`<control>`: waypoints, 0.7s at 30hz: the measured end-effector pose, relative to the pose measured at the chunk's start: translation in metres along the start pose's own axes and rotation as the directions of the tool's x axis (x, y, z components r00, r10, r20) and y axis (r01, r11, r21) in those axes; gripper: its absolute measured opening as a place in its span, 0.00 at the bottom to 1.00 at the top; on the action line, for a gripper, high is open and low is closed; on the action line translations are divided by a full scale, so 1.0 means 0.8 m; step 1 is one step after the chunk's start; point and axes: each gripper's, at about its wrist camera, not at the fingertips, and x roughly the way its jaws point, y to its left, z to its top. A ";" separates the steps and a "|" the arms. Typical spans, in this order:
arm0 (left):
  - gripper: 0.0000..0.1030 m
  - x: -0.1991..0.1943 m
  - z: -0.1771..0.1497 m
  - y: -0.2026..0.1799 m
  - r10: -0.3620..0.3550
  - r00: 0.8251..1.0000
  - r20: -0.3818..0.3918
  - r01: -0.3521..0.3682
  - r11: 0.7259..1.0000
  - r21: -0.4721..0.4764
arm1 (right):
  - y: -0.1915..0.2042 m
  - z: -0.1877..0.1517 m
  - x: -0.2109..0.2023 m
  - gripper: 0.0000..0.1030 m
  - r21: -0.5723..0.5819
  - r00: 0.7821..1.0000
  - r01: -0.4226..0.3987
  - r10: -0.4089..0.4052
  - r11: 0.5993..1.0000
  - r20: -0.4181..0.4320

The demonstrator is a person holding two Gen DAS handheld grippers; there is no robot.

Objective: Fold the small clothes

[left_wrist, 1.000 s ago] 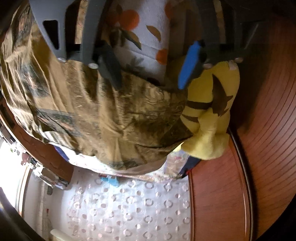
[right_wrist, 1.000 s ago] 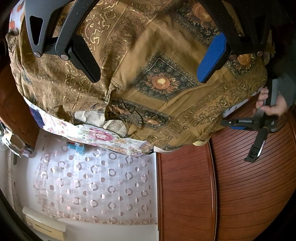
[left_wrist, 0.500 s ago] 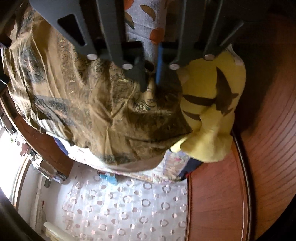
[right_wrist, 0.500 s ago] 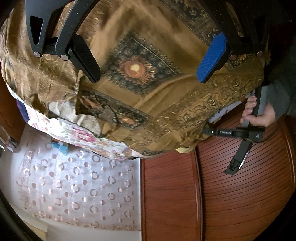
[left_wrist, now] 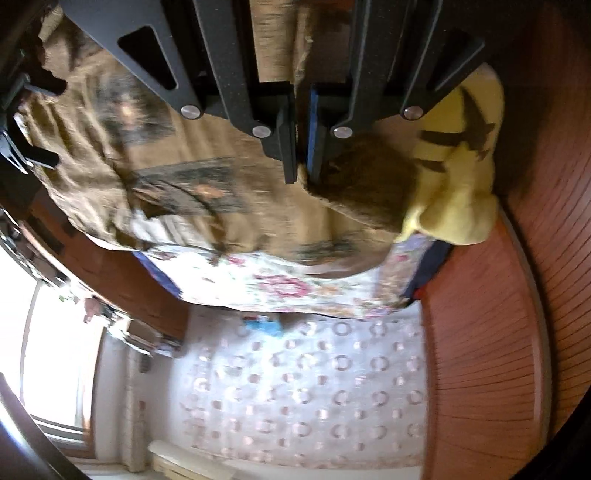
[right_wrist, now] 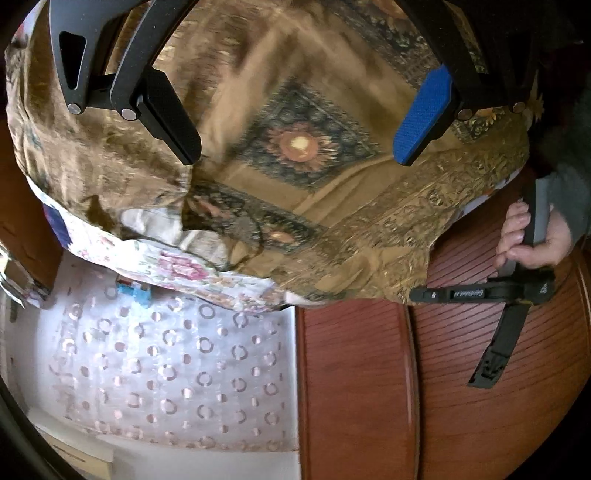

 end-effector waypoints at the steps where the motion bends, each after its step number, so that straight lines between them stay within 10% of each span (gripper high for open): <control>1: 0.05 0.000 -0.002 -0.009 -0.015 1.000 -0.006 0.015 1.000 0.011 | -0.004 -0.002 -0.003 1.00 0.012 1.000 -0.001 0.001 1.000 0.000; 12: 0.11 -0.028 -0.041 -0.046 -0.042 0.999 -0.017 0.043 0.997 0.058 | -0.001 -0.011 -0.004 1.00 0.038 1.000 0.009 -0.009 0.999 -0.015; 21: 0.52 -0.086 -0.056 -0.034 -0.023 0.997 0.079 0.020 0.999 0.045 | -0.005 0.004 0.000 1.00 -0.005 1.000 0.010 -0.010 1.000 -0.021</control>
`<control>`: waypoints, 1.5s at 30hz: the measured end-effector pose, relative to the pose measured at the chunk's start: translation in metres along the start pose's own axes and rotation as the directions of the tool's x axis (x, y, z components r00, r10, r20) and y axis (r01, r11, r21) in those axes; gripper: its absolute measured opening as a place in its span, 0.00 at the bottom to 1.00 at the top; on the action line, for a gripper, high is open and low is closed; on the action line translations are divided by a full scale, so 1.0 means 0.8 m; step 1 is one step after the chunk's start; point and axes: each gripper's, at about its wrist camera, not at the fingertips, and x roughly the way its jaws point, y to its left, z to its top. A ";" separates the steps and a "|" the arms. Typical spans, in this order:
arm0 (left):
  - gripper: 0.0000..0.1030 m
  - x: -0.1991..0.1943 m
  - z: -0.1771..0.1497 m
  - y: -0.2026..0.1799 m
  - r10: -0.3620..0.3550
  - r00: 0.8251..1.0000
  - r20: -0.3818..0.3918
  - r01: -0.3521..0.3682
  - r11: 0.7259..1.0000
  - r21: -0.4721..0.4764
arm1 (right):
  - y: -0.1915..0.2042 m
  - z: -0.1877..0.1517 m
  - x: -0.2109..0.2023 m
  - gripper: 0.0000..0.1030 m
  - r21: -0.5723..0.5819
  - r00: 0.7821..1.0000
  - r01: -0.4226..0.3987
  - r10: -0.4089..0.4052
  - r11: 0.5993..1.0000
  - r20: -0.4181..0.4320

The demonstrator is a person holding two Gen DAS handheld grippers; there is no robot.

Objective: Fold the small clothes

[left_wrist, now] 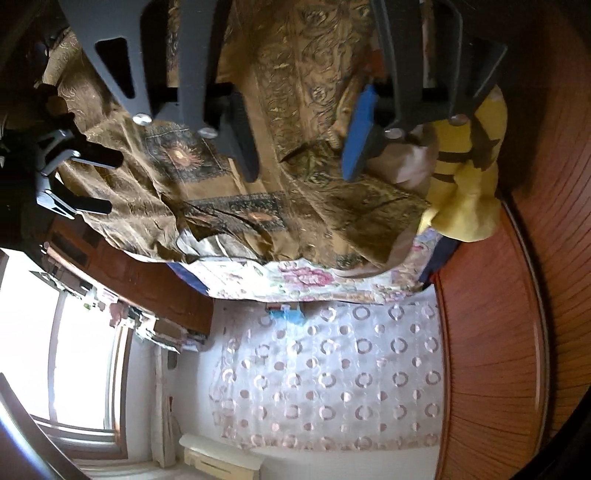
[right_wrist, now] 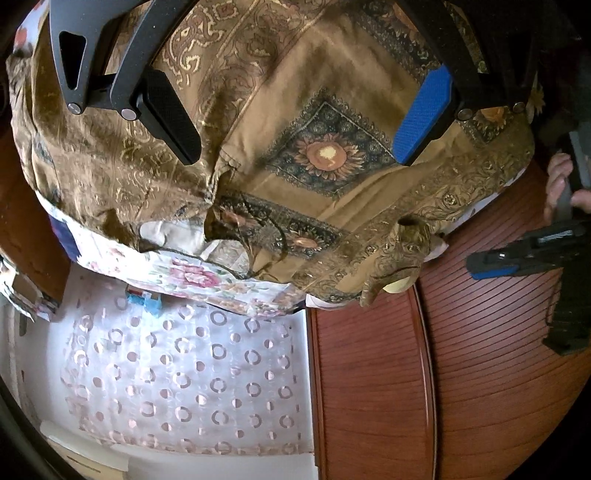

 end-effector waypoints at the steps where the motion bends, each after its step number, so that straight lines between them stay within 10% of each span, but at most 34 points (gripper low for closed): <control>1: 0.61 -0.006 -0.001 0.004 0.005 1.000 0.008 -0.005 1.000 -0.006 | 0.002 0.004 0.001 1.00 -0.012 1.000 -0.002 0.002 1.000 0.003; 4: 0.80 -0.016 -0.003 0.012 0.024 0.999 0.027 -0.023 1.000 -0.015 | 0.011 0.020 0.009 0.99 -0.052 0.999 -0.032 0.032 0.998 0.005; 22: 0.80 -0.042 -0.041 0.054 0.107 0.994 0.027 -0.106 0.993 -0.049 | 0.119 0.112 0.170 0.66 -0.199 0.951 -0.308 0.295 0.930 -0.092; 32: 0.80 -0.046 -0.056 0.066 0.106 0.994 0.021 -0.104 0.991 -0.079 | 0.158 0.116 0.251 0.47 -0.273 0.960 -0.249 0.200 0.929 -0.197; 36: 0.80 -0.048 -0.058 0.067 0.099 0.995 0.021 -0.097 0.992 -0.086 | 0.172 0.124 0.274 0.25 -0.305 0.967 -0.207 0.146 0.929 -0.210; 45: 0.80 -0.050 -0.062 0.069 0.095 0.995 0.030 -0.093 0.992 -0.086 | 0.138 0.135 0.242 0.02 -0.214 0.991 -0.095 0.074 0.972 -0.108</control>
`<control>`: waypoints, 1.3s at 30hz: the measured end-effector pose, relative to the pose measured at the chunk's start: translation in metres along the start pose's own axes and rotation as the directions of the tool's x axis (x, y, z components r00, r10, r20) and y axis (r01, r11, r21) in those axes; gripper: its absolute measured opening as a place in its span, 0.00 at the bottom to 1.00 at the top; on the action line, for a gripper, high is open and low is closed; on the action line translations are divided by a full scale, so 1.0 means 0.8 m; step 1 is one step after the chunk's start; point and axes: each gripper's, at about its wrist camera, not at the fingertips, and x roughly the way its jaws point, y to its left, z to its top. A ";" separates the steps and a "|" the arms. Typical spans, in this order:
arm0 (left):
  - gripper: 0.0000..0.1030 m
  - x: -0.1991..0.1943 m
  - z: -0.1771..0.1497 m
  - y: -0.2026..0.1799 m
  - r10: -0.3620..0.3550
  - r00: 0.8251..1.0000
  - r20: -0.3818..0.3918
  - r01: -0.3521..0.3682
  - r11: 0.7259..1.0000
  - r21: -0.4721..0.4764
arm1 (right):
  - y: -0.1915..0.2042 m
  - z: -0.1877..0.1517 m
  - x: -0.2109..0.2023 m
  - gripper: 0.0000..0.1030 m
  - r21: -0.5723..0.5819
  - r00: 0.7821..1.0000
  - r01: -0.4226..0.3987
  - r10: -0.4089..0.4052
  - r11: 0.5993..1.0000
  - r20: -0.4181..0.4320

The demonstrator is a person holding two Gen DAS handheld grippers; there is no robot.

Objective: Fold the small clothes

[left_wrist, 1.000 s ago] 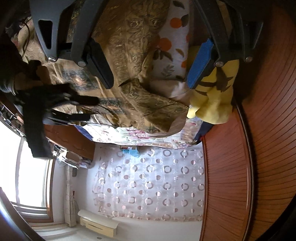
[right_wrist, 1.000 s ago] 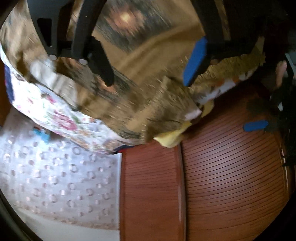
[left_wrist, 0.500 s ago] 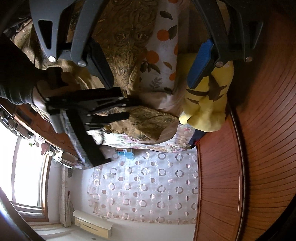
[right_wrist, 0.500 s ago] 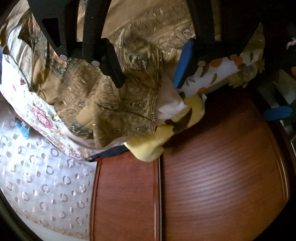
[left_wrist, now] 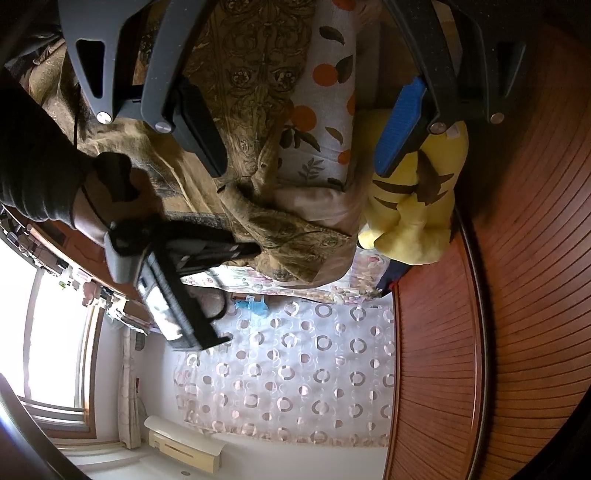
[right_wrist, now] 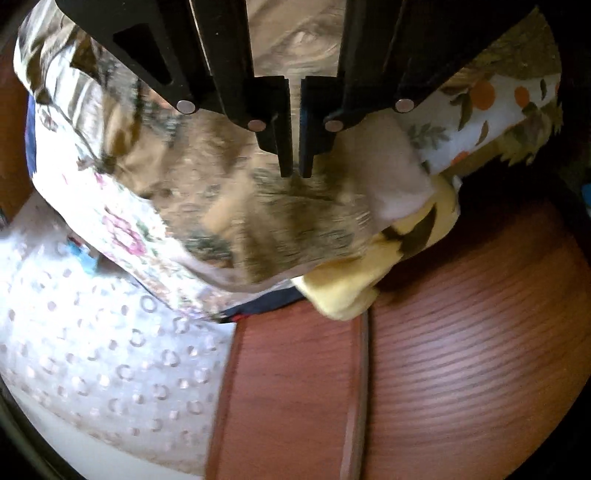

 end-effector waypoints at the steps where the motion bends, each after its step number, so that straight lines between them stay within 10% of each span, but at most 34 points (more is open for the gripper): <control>1: 0.80 0.000 0.000 -0.001 -0.001 1.000 -0.001 0.001 1.000 0.001 | -0.009 -0.002 -0.004 0.02 0.021 1.000 0.012 -0.012 1.000 0.008; 8: 0.80 0.007 0.000 -0.009 -0.015 1.000 -0.008 0.015 1.000 0.009 | -0.020 -0.016 -0.025 0.03 0.033 0.999 -0.029 0.028 0.999 0.029; 13: 0.80 0.008 0.001 -0.015 -0.027 1.000 -0.011 0.027 1.000 0.017 | 0.015 -0.014 0.006 0.53 -0.031 0.988 -0.152 0.153 0.988 0.003; 18: 0.80 0.008 0.001 -0.015 -0.021 1.000 -0.018 0.022 0.999 0.029 | 0.045 -0.023 0.053 0.52 -0.093 0.986 -0.138 0.128 0.986 -0.103; 23: 0.80 0.008 -0.001 -0.013 -0.024 1.000 -0.016 0.024 0.999 0.024 | 0.027 -0.020 0.057 0.11 -0.035 0.993 -0.095 0.092 0.995 -0.071; 39: 0.80 0.022 0.001 -0.031 -0.049 0.998 -0.032 0.050 0.998 0.035 | -0.078 -0.079 0.008 0.17 0.236 0.991 0.120 -0.104 0.964 -0.080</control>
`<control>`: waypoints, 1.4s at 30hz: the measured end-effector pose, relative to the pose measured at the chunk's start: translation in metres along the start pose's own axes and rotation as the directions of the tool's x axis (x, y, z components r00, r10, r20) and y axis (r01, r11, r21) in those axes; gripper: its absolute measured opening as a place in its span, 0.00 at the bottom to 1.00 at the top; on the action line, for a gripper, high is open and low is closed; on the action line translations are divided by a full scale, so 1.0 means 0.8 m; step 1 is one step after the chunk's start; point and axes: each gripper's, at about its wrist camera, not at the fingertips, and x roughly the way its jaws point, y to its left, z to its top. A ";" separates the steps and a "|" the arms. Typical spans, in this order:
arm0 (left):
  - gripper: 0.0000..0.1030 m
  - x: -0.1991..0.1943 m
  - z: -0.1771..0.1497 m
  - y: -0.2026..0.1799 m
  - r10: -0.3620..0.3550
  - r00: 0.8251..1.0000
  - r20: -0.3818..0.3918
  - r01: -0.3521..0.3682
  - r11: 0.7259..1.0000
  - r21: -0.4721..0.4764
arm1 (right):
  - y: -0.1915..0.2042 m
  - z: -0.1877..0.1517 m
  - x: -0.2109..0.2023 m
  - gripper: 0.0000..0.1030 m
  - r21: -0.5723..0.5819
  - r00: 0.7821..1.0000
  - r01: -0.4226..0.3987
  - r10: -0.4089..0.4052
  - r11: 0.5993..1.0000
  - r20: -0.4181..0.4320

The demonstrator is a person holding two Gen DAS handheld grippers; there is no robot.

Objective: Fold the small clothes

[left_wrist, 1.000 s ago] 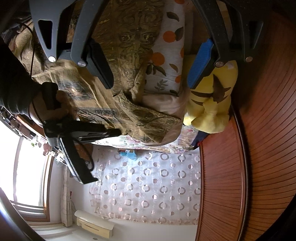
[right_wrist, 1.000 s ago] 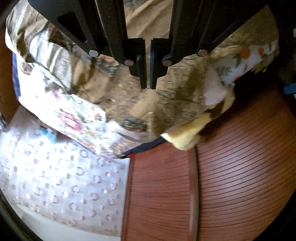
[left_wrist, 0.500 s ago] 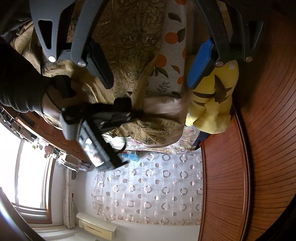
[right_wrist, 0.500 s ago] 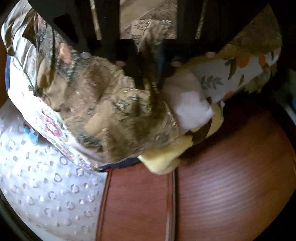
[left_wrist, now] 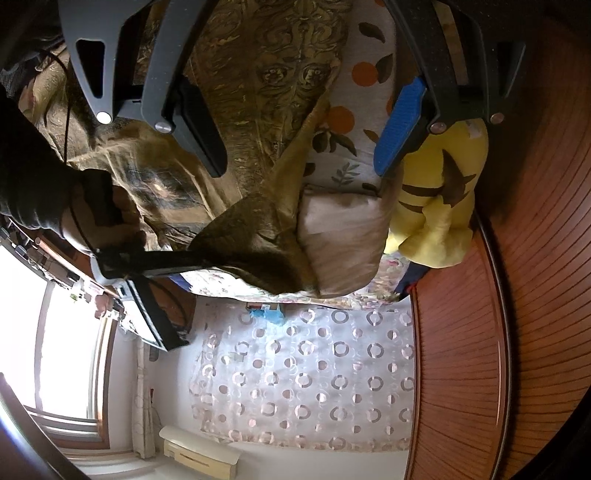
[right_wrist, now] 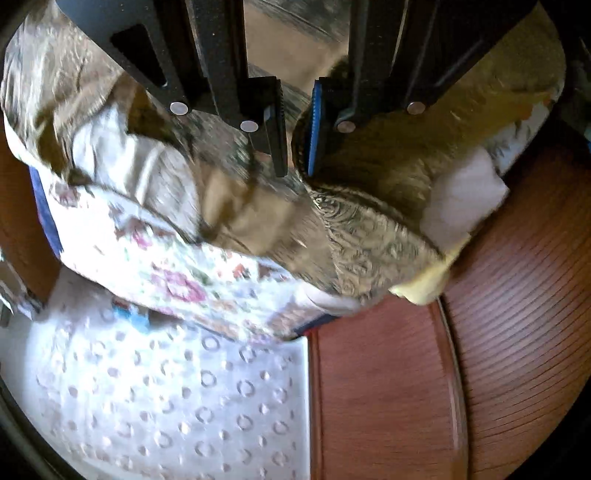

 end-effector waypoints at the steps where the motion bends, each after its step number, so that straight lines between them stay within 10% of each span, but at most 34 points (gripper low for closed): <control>1: 0.80 0.002 0.000 -0.001 0.002 1.000 -0.003 -0.002 1.000 0.002 | -0.003 -0.005 -0.004 0.26 0.001 1.000 0.002 -0.002 1.000 -0.001; 12: 0.80 0.018 0.005 -0.012 -0.007 0.999 -0.031 0.008 1.000 0.021 | -0.026 -0.027 -0.054 0.32 0.002 0.999 -0.031 0.031 1.000 0.036; 17: 0.80 0.040 0.020 -0.020 -0.015 0.999 -0.050 0.018 0.998 0.059 | -0.054 -0.058 -0.074 0.53 -0.012 1.000 0.001 -0.001 1.000 0.022; 31: 0.80 0.127 0.080 -0.025 -0.013 0.992 -0.125 0.032 0.988 0.152 | -0.151 -0.161 -0.111 0.53 0.035 0.990 0.107 -0.103 0.994 -0.098; 42: 0.57 0.218 0.104 -0.019 -0.020 0.971 -0.240 0.045 0.994 0.101 | -0.181 -0.240 -0.190 0.53 0.088 0.978 0.183 -0.172 0.979 -0.116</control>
